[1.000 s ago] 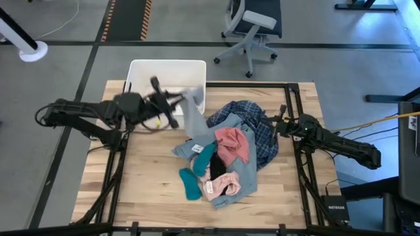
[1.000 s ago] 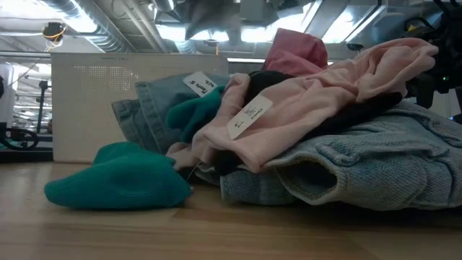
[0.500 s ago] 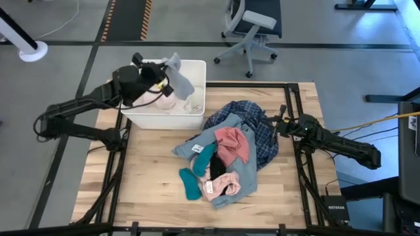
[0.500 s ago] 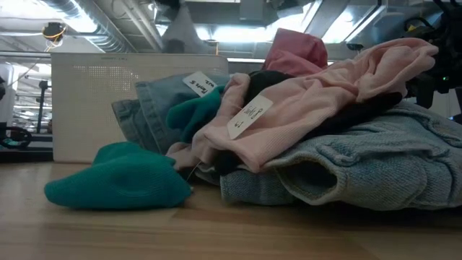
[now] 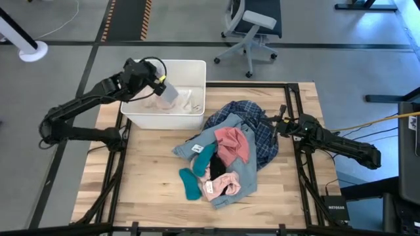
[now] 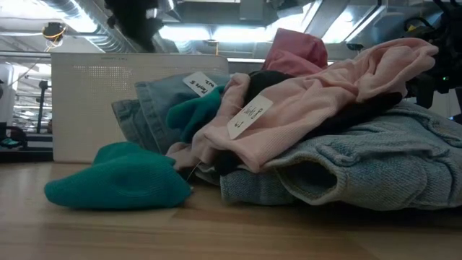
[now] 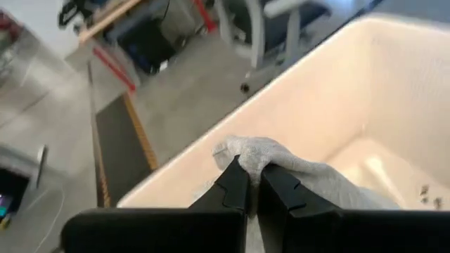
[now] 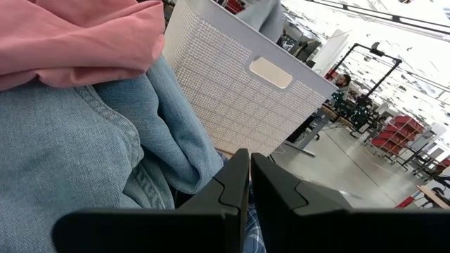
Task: Sort clothes
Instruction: Put the gray underwear into the white laundry bin
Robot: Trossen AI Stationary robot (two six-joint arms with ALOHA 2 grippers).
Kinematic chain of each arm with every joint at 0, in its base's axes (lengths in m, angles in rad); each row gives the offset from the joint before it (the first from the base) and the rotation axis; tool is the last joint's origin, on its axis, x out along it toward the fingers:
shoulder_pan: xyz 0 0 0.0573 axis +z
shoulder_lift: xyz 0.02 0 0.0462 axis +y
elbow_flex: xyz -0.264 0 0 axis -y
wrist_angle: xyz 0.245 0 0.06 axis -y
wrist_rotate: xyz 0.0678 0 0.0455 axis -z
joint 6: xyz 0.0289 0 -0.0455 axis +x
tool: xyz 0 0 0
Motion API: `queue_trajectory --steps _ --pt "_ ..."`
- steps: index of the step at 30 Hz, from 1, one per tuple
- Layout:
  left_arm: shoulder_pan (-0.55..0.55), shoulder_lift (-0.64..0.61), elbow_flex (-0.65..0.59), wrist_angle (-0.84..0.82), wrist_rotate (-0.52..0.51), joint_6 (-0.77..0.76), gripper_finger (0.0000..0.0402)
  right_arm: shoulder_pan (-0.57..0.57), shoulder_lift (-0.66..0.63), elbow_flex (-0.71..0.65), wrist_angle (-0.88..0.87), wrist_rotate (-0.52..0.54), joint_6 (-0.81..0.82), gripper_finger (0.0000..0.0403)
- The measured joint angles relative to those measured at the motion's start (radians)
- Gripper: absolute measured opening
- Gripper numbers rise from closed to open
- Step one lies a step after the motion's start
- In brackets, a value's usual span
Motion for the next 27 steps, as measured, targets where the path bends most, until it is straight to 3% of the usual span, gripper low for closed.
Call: queue_trajectory --steps 15,27 --pt "0.035 0.015 -0.215 0.016 0.076 -0.002 0.0012 0.000 0.000 0.000 0.000 0.000 0.000 0.0035" --pt "0.034 0.079 -0.245 -0.012 0.112 -0.016 0.0127 0.000 0.000 0.000 0.000 0.000 0.000 0.0035"
